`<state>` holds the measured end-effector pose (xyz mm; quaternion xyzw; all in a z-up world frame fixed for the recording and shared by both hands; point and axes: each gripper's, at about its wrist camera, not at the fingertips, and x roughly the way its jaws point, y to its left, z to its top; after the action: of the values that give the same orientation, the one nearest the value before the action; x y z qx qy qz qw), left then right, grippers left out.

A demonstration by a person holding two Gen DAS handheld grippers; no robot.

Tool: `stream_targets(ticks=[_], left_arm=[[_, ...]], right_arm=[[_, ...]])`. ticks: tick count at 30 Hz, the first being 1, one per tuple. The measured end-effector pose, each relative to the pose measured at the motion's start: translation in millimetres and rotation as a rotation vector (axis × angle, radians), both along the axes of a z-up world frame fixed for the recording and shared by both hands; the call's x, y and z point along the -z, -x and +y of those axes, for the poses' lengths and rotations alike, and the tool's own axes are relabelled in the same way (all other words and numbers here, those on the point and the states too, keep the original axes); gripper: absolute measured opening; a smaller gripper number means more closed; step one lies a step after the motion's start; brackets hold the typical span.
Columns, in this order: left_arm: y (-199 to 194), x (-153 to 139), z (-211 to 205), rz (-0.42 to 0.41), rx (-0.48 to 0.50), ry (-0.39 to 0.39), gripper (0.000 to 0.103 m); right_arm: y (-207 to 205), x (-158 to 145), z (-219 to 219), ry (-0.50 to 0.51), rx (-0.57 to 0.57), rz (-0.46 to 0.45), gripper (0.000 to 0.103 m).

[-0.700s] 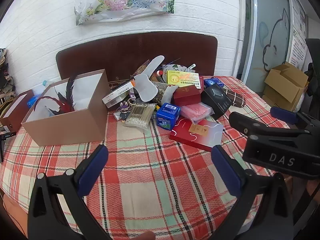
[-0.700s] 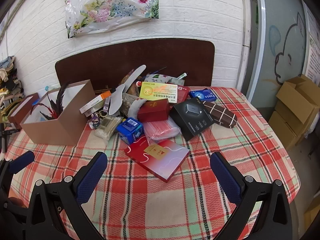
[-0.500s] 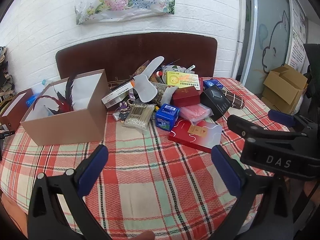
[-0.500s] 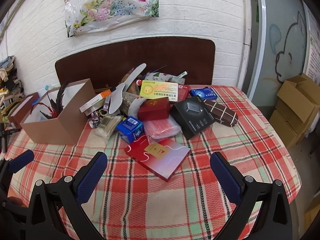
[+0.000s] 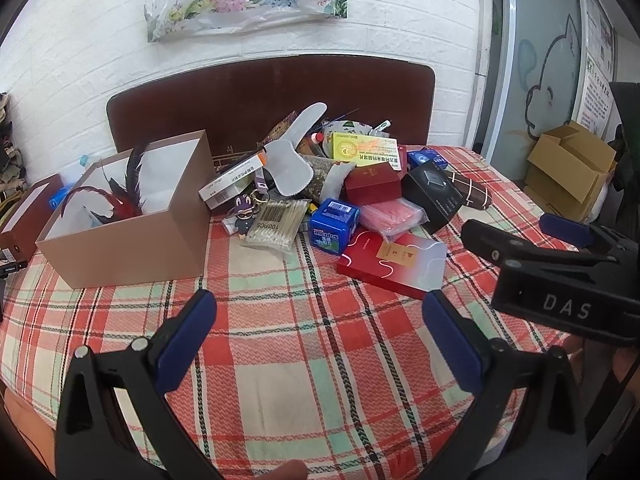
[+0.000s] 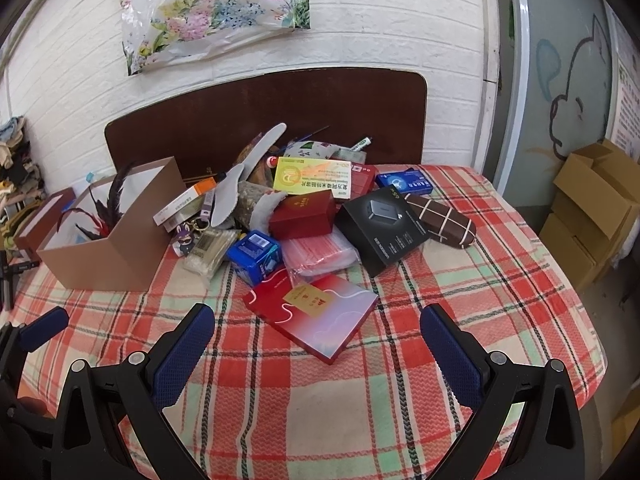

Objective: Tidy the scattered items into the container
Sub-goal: 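Move the left tool toward the red gift box with gold label, then close the left gripper on the red gift box edge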

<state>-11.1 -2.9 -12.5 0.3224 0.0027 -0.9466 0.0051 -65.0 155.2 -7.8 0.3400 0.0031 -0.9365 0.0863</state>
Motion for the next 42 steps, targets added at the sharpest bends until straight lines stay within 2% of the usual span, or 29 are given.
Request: stream_targets(ticks=[6, 13, 19, 26, 30, 35, 40, 42], left_arm=[[8.0, 6.3, -0.1, -0.018, -0.001, 0.000, 0.103], [24.6, 22.7, 1.3, -0.065, 0.004, -0.016, 0.103], [48.7, 41.6, 2.4, -0.118, 0.003, -0.017, 0.103], [83.4, 65.1, 9.6, -0.199, 0.034, 0.004, 0.103], [102.5, 77.7, 6.1, -0.240, 0.048, -0.025, 0.103], [128.2, 88.9, -1.8, -0.276, 0.085, -0.107, 0.103], [155.0, 97.1, 1.2, -0.302, 0.131, -0.090, 0.102], [164.7, 102.0, 3.6, -0.320, 0.168, -0.095, 0.101]], right_arm=[[9.4, 7.5, 6.0, 0.018, -0.003, -0.022, 0.103], [28.8, 30.4, 14.9, 0.071, -0.030, -0.102, 0.103], [49.5, 53.2, 28.3, 0.076, -0.003, -0.170, 0.103], [78.1, 80.4, 30.7, 0.059, -0.031, -0.250, 0.103], [90.8, 92.8, 33.0, 0.075, -0.057, -0.283, 0.103], [107.8, 105.8, 40.2, 0.140, -0.064, -0.334, 0.103], [122.3, 113.1, 45.6, 0.147, -0.024, -0.358, 0.103], [127.6, 114.9, 45.7, 0.167, -0.043, -0.370, 0.103]])
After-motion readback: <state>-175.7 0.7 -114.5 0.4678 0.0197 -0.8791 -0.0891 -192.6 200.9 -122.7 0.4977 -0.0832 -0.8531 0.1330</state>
